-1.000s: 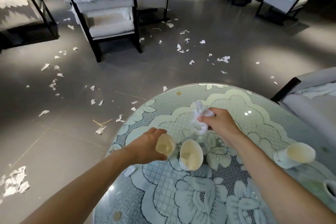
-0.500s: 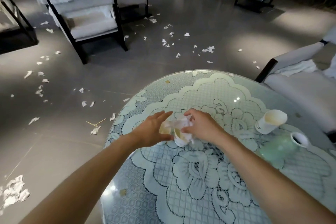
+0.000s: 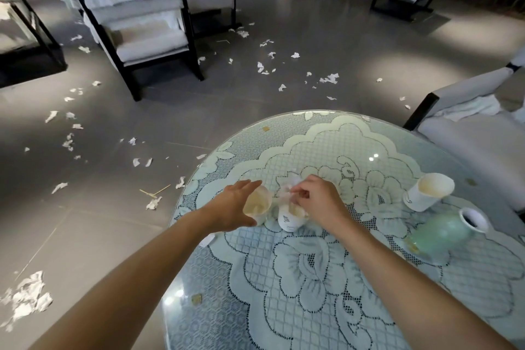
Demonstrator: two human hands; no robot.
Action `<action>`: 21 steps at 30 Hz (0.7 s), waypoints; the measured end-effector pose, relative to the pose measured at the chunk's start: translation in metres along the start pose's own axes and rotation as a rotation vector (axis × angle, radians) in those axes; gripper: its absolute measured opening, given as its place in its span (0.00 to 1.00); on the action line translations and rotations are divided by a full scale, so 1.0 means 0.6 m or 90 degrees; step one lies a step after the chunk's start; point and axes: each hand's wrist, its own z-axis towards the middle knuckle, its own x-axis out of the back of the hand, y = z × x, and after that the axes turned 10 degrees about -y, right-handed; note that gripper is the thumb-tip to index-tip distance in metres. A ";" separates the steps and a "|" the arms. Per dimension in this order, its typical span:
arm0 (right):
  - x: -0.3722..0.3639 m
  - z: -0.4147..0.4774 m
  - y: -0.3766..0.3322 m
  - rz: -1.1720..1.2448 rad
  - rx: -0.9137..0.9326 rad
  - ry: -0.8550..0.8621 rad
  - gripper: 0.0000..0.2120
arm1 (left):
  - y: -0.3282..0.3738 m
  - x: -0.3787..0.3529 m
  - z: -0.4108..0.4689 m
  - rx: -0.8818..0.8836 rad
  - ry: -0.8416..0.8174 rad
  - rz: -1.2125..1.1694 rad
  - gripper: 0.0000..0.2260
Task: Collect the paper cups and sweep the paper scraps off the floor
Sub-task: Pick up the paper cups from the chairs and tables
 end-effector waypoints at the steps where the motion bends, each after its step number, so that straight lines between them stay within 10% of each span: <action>1: 0.000 -0.001 -0.001 0.012 -0.006 0.003 0.13 | -0.001 0.001 -0.001 0.000 0.001 -0.002 0.43; 7: 0.011 -0.012 0.001 0.160 -0.066 0.017 0.17 | 0.000 0.002 -0.002 -0.006 0.008 -0.015 0.43; 21: -0.012 -0.024 0.004 -0.146 0.024 0.024 0.28 | -0.004 0.003 -0.003 -0.005 0.013 0.009 0.43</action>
